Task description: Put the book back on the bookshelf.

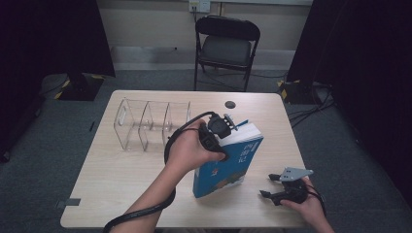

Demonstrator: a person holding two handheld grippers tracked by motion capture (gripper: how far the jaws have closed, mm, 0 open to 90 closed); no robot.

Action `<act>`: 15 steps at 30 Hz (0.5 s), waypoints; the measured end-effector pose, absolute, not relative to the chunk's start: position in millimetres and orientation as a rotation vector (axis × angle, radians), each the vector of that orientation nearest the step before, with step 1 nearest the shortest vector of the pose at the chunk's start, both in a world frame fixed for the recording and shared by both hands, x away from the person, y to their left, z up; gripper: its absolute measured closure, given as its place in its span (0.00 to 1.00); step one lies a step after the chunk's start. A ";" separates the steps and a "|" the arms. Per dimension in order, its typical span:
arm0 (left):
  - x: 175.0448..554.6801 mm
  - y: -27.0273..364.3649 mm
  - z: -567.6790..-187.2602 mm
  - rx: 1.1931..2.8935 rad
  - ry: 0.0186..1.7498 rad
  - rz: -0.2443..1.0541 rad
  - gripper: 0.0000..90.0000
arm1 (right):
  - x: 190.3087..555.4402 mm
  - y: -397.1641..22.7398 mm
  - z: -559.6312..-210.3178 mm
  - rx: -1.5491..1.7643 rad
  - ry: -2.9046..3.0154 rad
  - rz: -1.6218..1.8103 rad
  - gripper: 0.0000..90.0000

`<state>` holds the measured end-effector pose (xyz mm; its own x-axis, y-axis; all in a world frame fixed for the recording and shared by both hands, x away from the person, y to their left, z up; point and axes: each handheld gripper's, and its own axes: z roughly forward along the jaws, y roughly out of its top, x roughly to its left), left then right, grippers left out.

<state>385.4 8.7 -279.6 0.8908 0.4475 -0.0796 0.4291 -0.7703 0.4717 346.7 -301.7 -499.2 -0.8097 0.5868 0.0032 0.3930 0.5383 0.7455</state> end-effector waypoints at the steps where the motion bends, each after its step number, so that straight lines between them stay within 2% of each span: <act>1: 385.2 9.7 -279.0 2.560 0.651 0.046 0.69 | 346.7 -301.7 -499.2 0.822 2.531 1.135 0.27; 15: 386.8 34.5 -274.6 2.551 0.726 0.052 0.69 | 346.2 -302.0 -499.2 0.821 2.531 1.134 0.27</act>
